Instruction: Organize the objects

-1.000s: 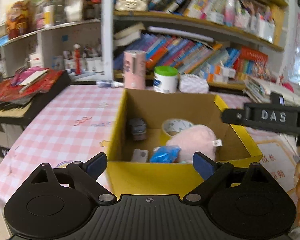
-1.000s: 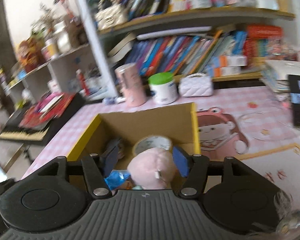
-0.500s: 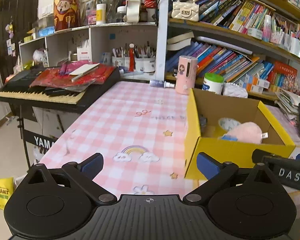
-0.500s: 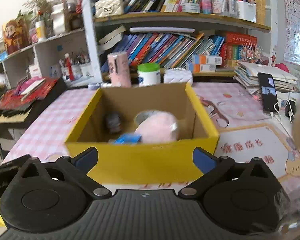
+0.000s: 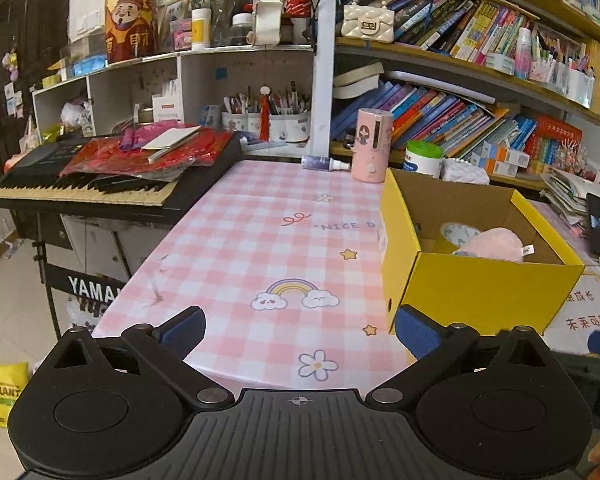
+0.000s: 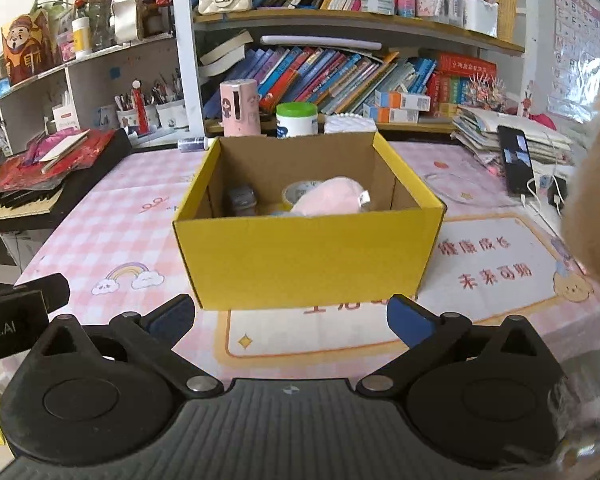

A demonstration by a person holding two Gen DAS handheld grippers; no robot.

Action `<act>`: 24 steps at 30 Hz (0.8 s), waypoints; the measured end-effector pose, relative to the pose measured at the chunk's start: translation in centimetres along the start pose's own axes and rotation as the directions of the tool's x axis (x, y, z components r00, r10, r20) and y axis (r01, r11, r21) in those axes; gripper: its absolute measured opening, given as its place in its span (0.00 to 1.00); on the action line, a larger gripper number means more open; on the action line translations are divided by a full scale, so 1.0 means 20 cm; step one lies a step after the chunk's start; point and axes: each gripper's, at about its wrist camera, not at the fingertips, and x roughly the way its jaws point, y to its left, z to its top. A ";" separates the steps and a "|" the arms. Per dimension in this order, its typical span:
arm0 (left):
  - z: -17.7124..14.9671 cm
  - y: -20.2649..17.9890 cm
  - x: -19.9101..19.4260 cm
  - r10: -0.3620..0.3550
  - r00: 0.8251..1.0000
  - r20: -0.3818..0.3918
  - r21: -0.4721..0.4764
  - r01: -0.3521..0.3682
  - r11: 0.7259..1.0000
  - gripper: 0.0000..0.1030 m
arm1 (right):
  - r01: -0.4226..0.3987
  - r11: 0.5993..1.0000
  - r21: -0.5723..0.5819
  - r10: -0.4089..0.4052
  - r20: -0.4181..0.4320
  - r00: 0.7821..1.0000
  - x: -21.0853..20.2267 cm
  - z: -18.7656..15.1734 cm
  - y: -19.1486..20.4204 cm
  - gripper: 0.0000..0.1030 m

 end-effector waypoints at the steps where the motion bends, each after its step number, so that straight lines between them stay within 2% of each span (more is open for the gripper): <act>1: 0.00 0.01 0.00 0.002 1.000 0.001 -0.006 -0.002 1.000 0.99 | -0.001 1.000 0.002 0.001 -0.007 1.000 0.00 -0.01 0.00 1.00; 6: -0.02 0.03 -0.01 -0.016 1.000 -0.009 -0.015 0.016 1.000 1.00 | -0.005 1.000 -0.008 0.005 -0.031 1.000 -0.02 -0.05 0.04 1.00; 12: -0.05 0.02 -0.02 -0.044 0.999 -0.023 0.028 0.045 0.999 1.00 | -0.024 1.000 -0.016 0.023 -0.036 0.999 -0.05 -0.08 0.08 1.00; 24: -0.08 0.03 -0.03 -0.062 0.997 -0.041 0.037 0.064 0.997 1.00 | -0.116 0.992 -0.043 0.114 -0.048 0.992 -0.09 -0.12 0.16 1.00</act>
